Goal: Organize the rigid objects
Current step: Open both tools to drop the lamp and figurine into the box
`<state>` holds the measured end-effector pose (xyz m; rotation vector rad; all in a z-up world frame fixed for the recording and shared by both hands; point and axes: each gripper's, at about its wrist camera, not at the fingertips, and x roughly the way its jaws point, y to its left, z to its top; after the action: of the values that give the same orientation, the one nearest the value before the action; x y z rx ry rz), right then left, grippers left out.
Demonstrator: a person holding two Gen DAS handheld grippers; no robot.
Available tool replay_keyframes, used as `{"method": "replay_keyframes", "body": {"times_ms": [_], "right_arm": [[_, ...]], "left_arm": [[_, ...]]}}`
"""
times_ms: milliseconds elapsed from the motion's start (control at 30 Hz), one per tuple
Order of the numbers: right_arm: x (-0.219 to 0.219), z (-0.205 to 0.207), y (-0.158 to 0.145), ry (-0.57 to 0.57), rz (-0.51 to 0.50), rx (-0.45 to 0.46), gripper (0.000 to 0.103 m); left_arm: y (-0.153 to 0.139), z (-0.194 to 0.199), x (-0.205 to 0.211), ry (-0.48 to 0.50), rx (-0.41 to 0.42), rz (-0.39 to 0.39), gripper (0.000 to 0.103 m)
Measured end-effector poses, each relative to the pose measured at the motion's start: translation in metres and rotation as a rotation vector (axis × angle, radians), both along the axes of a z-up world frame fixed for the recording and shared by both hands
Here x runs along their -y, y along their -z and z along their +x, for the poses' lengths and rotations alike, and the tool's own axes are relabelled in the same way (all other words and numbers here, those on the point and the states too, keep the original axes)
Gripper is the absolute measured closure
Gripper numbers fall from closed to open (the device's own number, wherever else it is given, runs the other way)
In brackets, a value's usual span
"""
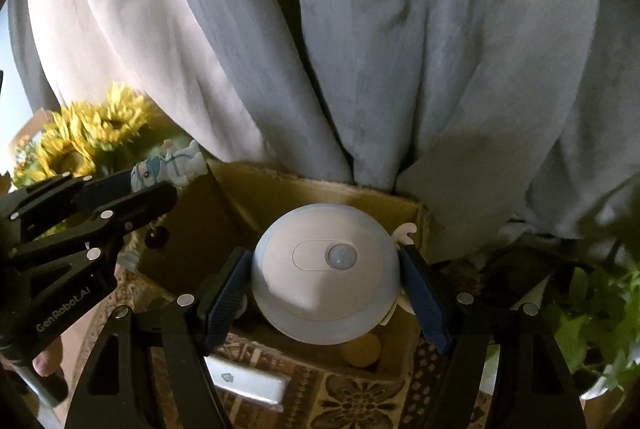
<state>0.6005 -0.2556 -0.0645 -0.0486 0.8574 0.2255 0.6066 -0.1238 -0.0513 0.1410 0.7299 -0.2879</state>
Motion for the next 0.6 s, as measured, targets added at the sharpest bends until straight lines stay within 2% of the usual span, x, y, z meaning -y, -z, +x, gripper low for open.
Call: {"method": "replay_keyframes", "body": {"times_ms": [300, 433, 567, 600], "right_arm": [[0.004, 0.023, 0.029, -0.020, -0.026, -0.087, 0.027], [0.004, 0.029, 0.039, -0.023, -0.037, -0.117, 0.027], [0.005, 0.027, 0.039, -0.020, -0.043, -0.094, 0.025], [0.004, 0.026, 0.038, -0.022, -0.040, -0.089, 0.025]], "left_arm": [[0.028, 0.022, 0.010, 0.025, -0.123, 0.048, 0.075], [0.036, 0.024, 0.011, 0.011, -0.142, 0.068, 0.075], [0.038, 0.022, 0.012, 0.003, -0.138, 0.056, 0.054], [0.037, 0.020, 0.012, -0.001, -0.133, 0.055, 0.054]]}}
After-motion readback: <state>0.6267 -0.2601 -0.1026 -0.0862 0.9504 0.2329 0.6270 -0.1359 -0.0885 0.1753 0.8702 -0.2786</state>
